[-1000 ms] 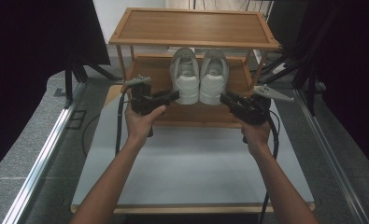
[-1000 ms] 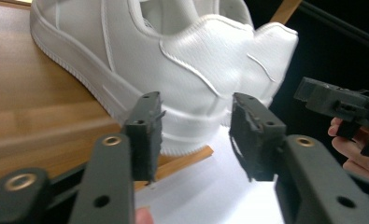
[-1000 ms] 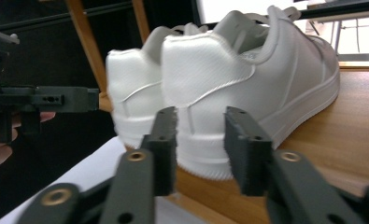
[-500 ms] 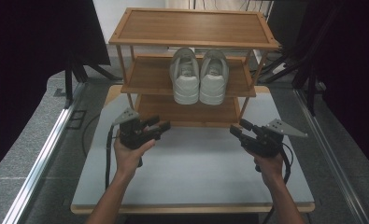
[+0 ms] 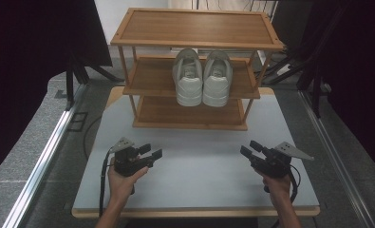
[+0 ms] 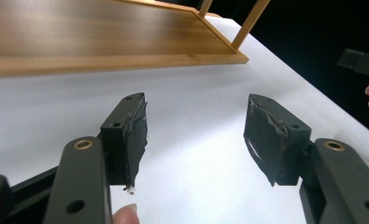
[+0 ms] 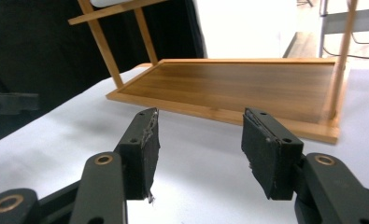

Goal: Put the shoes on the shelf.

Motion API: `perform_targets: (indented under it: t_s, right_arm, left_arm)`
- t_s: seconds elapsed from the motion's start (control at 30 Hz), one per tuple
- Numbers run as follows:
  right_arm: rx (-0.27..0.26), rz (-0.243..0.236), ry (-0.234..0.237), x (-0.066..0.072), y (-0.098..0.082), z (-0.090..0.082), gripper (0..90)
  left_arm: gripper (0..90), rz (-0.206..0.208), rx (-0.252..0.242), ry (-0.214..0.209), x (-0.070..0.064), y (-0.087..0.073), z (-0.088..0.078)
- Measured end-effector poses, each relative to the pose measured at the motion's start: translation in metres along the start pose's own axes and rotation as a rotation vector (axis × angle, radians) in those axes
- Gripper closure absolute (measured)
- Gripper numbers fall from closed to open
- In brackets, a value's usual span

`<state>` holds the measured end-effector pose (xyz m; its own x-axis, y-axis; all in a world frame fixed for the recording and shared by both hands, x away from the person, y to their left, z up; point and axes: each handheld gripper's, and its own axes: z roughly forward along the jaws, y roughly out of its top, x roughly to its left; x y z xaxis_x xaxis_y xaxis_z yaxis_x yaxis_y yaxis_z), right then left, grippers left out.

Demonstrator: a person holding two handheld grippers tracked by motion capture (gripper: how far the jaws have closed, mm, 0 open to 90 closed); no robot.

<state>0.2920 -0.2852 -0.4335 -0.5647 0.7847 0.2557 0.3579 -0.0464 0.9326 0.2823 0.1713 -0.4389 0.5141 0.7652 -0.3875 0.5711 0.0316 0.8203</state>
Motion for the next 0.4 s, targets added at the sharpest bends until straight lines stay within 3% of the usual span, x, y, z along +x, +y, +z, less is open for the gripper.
perform_targets:
  t_s: [0.1, 0.27, 0.4]
  right_arm:
    - [0.000, 0.011, 0.006, -0.002, -0.002, 0.000, 46.2]
    - [0.010, -0.020, 0.008, 0.003, -0.004, 0.002, 45.5]
    - [0.042, -0.023, -0.003, 0.001, -0.011, 0.005, 43.4]
  left_arm:
    - [39.3, 0.000, 0.010, 0.006, 0.001, -0.004, 0.002]
    - [36.8, 0.048, 0.054, 0.024, -0.003, -0.010, 0.014]
    - [35.5, 0.045, 0.096, 0.040, 0.002, -0.018, 0.027]
